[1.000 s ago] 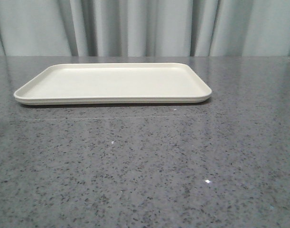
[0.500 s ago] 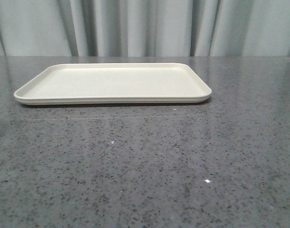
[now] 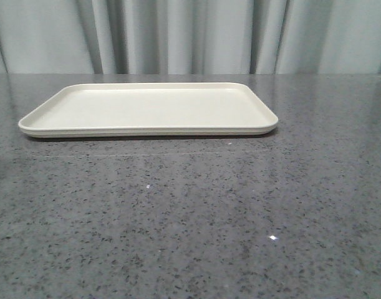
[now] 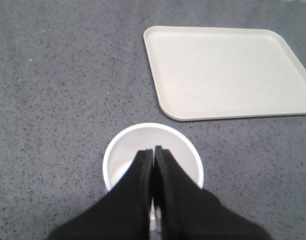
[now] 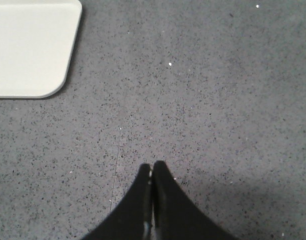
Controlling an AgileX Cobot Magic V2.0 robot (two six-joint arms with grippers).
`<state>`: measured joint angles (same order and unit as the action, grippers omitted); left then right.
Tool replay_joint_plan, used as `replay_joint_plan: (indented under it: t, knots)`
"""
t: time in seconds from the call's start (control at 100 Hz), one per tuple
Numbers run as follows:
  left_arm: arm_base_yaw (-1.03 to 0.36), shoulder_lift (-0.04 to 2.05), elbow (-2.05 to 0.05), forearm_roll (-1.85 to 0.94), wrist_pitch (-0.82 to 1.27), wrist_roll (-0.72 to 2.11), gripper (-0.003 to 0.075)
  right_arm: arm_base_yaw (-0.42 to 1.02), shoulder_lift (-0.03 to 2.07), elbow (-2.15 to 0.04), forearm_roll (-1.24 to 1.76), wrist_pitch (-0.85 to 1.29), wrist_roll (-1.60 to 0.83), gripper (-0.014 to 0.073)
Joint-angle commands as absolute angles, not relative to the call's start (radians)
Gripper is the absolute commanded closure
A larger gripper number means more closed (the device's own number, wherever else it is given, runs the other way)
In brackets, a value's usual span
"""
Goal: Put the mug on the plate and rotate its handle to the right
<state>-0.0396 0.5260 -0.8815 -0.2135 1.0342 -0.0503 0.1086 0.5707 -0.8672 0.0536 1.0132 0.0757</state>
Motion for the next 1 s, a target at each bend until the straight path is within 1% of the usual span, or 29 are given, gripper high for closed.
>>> replay_joint_plan:
  t: [0.0,0.6,0.65,0.7,0.77,0.81,0.82,0.84,0.89,0.91,0.94,0.96,0.99]
  knots:
    - [-0.038,0.54,-0.915,-0.228,0.99,-0.05,0.074,0.111,0.593,-0.902,0.051,0.969,0.065,0.0661]
    - [-0.038,0.54,-0.915,-0.27,1.025,-0.05,0.0739,0.111,0.593,-0.901,0.051,1.007,0.065,0.0659]
    - [-0.038,0.54,-0.915,-0.27,1.027,-0.05,0.0734,0.111,0.593,-0.901,0.051,1.007,0.065,0.0659]
    - [-0.038,0.54,-0.915,-0.27,1.027,-0.05,0.071,0.111,0.593,-0.901,0.051,1.007,0.065,0.0653]
    - [-0.038,0.54,-0.915,-0.276,1.029,-0.05,0.0634,0.111,0.593,-0.901,0.051,1.007,0.065,0.0615]
    - [-0.038,0.54,-0.915,-0.28,1.031,-0.05,0.0564,0.111,0.593,-0.901,0.051,1.007,0.065,0.0571]
    - [-0.038,0.54,-0.915,-0.283,1.031,-0.05,0.0537,0.111,0.593,-0.901,0.051,1.007,0.065,0.0563]
    - [-0.038,0.54,-0.915,-0.286,1.033,-0.05,0.0508,0.111,0.593,-0.901,0.051,1.007,0.065,0.0534]
    - [-0.038,0.54,-0.915,-0.292,1.037,-0.05,0.0382,0.111,0.593,-0.901,0.051,1.007,0.065,0.0456]
    - [-0.038,0.54,-0.915,-0.292,1.037,-0.05,0.0349,0.111,0.593,-0.901,0.051,1.007,0.065,0.0419]
    - [-0.038,0.54,-0.915,-0.292,1.04,-0.05,0.0272,0.111,0.593,-0.901,0.051,1.007,0.065,0.0356]
    - [-0.038,0.54,-0.915,-0.292,1.042,-0.05,0.023,0.111,0.593,-0.901,0.051,1.007,0.065,0.0329]
    - [-0.038,0.54,-0.915,-0.292,1.047,-0.05,0.0182,0.111,0.593,-0.901,0.051,1.007,0.065,0.0263]
